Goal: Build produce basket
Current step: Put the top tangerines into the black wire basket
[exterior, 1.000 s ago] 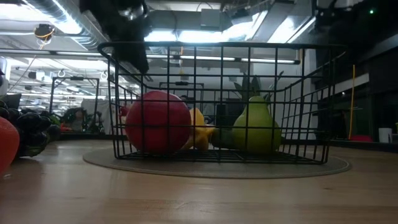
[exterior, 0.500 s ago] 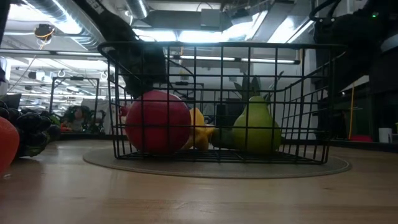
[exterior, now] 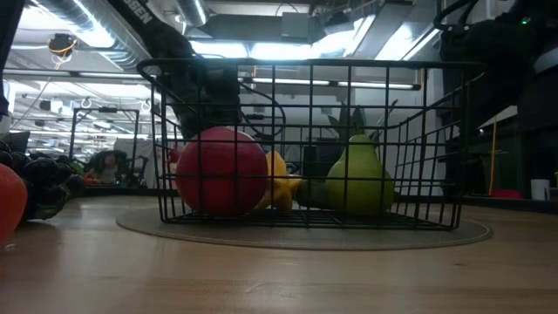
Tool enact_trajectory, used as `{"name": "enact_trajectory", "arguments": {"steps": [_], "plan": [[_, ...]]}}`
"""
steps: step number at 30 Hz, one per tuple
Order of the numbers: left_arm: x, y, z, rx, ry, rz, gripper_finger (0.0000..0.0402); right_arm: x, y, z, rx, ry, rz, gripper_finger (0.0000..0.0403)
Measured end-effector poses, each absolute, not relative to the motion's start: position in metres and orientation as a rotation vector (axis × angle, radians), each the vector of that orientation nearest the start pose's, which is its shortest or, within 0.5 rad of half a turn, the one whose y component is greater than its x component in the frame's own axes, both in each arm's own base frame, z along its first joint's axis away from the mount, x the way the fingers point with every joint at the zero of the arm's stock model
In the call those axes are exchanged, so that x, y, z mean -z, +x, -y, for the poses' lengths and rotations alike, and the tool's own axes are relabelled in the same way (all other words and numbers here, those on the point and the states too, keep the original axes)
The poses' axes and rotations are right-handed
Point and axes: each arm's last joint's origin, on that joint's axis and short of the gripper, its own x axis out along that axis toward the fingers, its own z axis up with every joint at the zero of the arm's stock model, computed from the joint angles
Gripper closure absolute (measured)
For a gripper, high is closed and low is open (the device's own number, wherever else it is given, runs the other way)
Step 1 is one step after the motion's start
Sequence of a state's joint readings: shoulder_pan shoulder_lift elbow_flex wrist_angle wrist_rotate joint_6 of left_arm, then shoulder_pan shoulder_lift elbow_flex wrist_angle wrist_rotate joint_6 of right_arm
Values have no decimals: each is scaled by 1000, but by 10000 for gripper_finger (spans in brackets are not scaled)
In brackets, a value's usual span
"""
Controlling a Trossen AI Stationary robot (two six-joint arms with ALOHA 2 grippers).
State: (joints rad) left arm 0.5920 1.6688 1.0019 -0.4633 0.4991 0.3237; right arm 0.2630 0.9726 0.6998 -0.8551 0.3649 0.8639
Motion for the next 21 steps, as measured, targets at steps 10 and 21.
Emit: {"name": "enact_trajectory", "arguments": {"steps": [10,21], "plan": [[-177,274,-156,90,-265,-967,329,-228,161,-33,534,430,-940,257],[-175,276,-150,11,-192,-1043,384,-228,161,-33,533,430,-940,257]]}}
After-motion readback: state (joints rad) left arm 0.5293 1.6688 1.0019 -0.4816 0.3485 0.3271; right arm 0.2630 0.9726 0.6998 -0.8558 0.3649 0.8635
